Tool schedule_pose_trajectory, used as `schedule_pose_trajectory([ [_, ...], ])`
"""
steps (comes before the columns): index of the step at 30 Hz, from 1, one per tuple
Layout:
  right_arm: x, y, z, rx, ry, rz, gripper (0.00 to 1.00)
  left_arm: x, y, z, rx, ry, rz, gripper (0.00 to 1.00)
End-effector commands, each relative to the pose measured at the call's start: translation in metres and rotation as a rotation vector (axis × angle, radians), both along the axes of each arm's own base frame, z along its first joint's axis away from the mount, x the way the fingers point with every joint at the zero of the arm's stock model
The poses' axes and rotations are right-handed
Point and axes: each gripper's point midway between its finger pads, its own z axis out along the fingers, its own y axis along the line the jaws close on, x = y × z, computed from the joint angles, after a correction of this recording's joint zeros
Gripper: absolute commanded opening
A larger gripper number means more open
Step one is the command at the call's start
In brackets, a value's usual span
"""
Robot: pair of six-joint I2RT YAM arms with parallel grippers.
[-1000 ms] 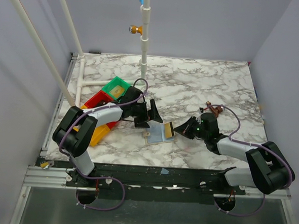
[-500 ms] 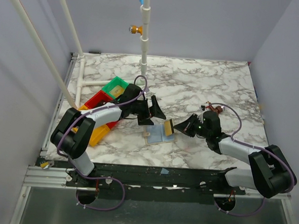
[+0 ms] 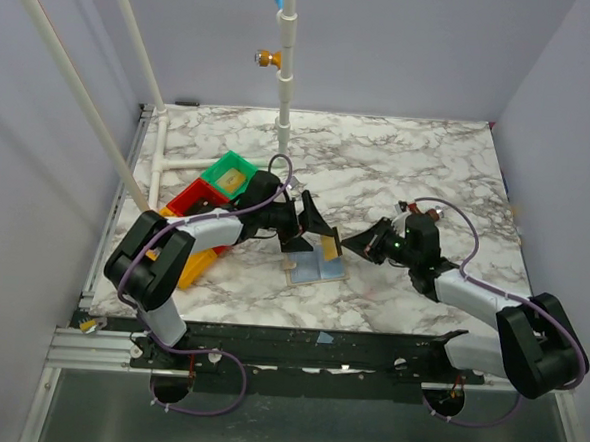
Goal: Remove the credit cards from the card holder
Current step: Place the credit card in the storage box.
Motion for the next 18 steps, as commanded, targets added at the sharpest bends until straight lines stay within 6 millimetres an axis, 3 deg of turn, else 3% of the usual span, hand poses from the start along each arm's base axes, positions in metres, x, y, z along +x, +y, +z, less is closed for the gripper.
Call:
schedule_pose_trajectory([
  [1, 0.002, 0.007, 0.025, 0.068, -0.015, 0.028, 0.01, -0.005, -0.009, 0.005, -0.074, 0.019, -0.027, 0.98],
  [12, 0.002, 0.010, 0.037, 0.112, -0.020, 0.041, 0.01, -0.008, -0.019, 0.011, -0.203, 0.072, -0.031, 0.88],
  [16, 0.002, 0.009, 0.037, 0.112, -0.018, 0.040, 0.01, -0.008, -0.021, 0.015, -0.240, 0.087, -0.029, 0.80],
  [18, 0.002, 0.009, 0.037, 0.114, -0.017, 0.042, 0.01, -0.008, -0.022, 0.017, -0.252, 0.088, -0.030, 0.71],
])
